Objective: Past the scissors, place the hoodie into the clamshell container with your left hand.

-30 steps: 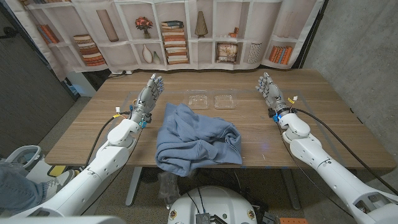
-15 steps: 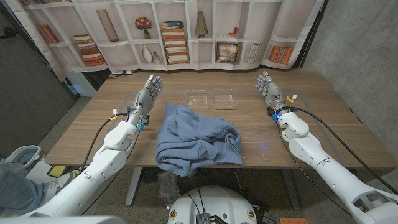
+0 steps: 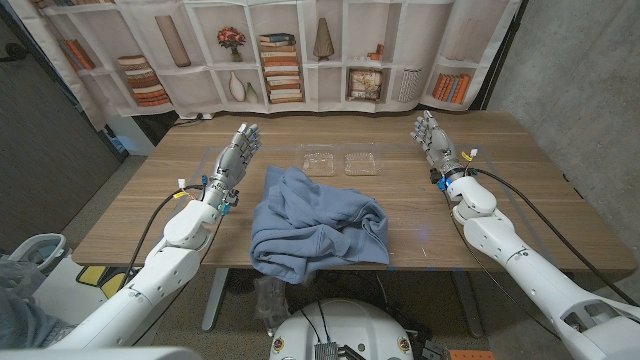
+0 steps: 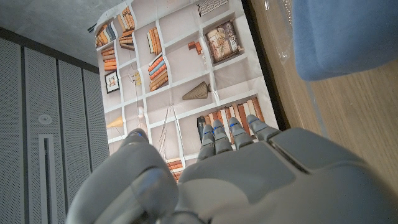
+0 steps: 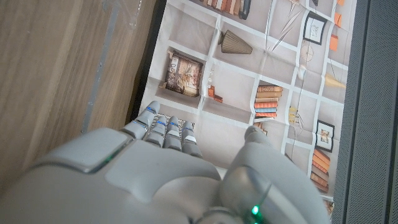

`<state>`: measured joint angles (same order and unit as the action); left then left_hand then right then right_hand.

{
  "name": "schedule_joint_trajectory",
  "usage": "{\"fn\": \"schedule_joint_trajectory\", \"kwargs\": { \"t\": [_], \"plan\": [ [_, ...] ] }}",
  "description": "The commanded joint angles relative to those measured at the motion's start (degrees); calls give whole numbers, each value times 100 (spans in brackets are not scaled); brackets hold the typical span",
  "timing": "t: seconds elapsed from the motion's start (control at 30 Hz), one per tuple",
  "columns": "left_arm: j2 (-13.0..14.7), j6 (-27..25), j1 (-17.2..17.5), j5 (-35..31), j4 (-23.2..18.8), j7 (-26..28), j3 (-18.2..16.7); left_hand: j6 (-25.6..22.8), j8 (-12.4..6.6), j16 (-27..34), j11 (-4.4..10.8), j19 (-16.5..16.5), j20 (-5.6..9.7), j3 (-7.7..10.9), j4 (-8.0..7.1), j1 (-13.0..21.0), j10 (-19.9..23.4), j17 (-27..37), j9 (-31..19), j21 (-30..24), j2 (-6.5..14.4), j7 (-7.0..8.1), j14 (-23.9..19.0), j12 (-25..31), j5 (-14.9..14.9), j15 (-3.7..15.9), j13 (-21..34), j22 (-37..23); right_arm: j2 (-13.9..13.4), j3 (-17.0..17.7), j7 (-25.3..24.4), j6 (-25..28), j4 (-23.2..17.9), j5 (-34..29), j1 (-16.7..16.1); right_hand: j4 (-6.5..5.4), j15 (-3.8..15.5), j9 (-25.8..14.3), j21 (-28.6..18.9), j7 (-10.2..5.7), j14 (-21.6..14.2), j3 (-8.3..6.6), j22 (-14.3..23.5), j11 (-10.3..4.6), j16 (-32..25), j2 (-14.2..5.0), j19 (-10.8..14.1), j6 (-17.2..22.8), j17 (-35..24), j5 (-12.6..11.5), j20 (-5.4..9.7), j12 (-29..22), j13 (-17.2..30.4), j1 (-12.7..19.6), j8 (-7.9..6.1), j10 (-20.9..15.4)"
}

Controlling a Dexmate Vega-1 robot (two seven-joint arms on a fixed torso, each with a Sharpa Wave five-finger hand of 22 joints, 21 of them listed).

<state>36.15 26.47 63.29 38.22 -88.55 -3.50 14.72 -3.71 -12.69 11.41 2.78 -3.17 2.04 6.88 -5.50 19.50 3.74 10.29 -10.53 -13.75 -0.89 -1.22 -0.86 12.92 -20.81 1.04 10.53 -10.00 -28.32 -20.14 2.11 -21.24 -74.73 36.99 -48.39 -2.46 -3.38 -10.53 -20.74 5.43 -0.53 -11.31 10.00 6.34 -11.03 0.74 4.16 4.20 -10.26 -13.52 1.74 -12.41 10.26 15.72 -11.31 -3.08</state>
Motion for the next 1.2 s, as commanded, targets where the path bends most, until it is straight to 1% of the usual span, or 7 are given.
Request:
{"fn": "schedule_joint_trajectory", "kwargs": {
  "t": [0.03, 0.2, 0.4, 0.67, 0.9, 1.2],
  "plan": [
    [62, 204, 315, -254, -380, 177, -31, -51, 12, 0, -11, 46, 21, 9, 24, 78, 55, 5, -18, 19, -11, 5, -79, -15, -55, -8, 19, -26, -60, -10, 208, -84, 46, 16, 32, 26, -8, -15, 31, 11, -12, 0, 13, 16, 6, -21, 67, 31, -18, 3, 4, 6, 29, 42, 12, -50],
    [87, 309, 422, -339, -504, 217, -63, -52, 18, -4, -17, 51, 18, 4, 26, 84, 64, 6, -18, 25, -9, 17, -84, -18, -54, -11, 20, -26, -91, 30, 196, -77, -20, 62, -31, 29, -11, -15, 43, 11, -13, 2, 14, 29, 8, -24, 72, 35, -19, 6, 2, 5, 29, 40, 12, -59],
    [135, 346, 451, -391, -564, 201, -86, -66, 20, -4, -21, 64, 9, -2, 28, 91, 72, 6, -19, 31, -6, 11, -102, -24, -55, -9, 20, -26, -161, 66, 66, -7, -192, 51, -158, 32, -16, -15, 57, 8, -11, 6, 14, 24, 10, -26, 77, 31, -19, 10, -3, 9, 30, 38, 14, -55],
    [161, 557, 508, -498, -621, 150, -131, -71, 26, -3, -25, 75, -6, -9, 31, 98, 86, 7, -19, 37, -4, 15, -120, -27, -55, -20, 21, -26, -180, 74, 20, 16, -226, 50, -223, 37, -11, -15, 73, 12, -14, 7, 15, 19, 11, -33, 84, 41, -19, 13, -1, 10, 30, 39, 12, -62],
    [133, 823, 513, -590, -548, 40, -125, -83, 30, -7, -13, 89, -19, -19, 35, 107, 110, 7, -20, 45, -5, 21, -132, -28, -56, -20, 21, -27, -163, 65, 14, 14, -204, 45, -218, 43, -18, -15, 90, 7, -15, 10, 16, 16, 13, -37, 89, 36, -19, 18, -4, 11, 30, 40, 16, -67],
    [116, 1016, 507, -669, -467, -47, -105, -112, 28, -6, -10, 120, -32, -32, 42, 118, 130, 8, -21, 47, -11, 22, -156, -32, -58, -15, 22, -27, -163, 67, -12, 39, -191, 37, -199, 51, -13, -15, 112, 11, -15, 12, 17, 18, 16, -44, 98, 36, -19, 23, -5, 15, 30, 42, 17, -66]
  ]
}}
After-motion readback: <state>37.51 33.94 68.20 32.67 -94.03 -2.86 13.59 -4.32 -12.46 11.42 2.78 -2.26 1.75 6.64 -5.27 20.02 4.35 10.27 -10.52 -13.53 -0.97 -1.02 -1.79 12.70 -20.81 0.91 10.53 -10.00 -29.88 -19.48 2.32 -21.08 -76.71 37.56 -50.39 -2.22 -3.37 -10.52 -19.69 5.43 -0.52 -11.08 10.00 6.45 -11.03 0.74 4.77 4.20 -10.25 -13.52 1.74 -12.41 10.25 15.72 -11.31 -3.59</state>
